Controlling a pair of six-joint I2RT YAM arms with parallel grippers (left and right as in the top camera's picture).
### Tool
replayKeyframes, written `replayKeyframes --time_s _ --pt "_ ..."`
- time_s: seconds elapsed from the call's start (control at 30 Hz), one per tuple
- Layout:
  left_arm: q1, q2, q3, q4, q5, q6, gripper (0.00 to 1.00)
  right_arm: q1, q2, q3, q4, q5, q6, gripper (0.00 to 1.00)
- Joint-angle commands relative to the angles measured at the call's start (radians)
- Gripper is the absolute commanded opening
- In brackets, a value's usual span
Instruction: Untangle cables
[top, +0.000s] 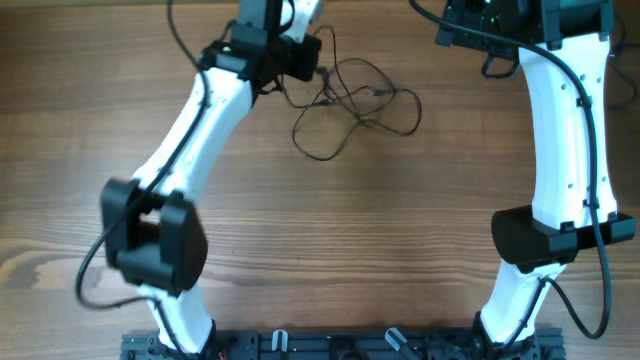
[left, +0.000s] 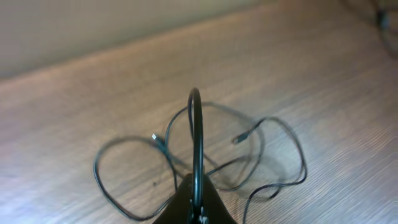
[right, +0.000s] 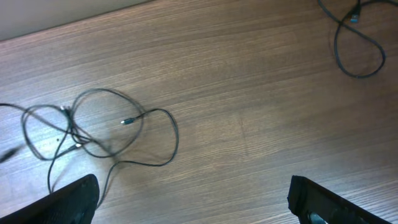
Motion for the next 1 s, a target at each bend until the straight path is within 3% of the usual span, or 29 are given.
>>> replayKeyframes --time_s 0.0,0.2,0.37,0.7,0.97 --pt "0.0 -0.077 0.002 -0.024 -0.066 -0.002 0.04 0.0 0.002 0.014 0.0 0.022 0.017 1.0" --pt "0.003 -0.167 0.003 -0.064 -0.156 0.024 0.04 0.0 0.002 0.014 0.015 0.139 0.095 1.0" --pt "0.032 -0.261 0.003 -0.072 -0.183 0.028 0.04 0.0 0.029 0.014 0.028 0.146 0.079 1.0" --pt "0.163 -0.426 0.002 -0.132 -0.183 0.028 0.04 0.004 0.128 -0.156 0.074 -0.045 0.012 1.0" --pt "0.189 -0.442 0.002 -0.169 -0.173 0.05 0.04 0.058 0.131 -0.359 0.24 -0.384 -0.146 1.0"
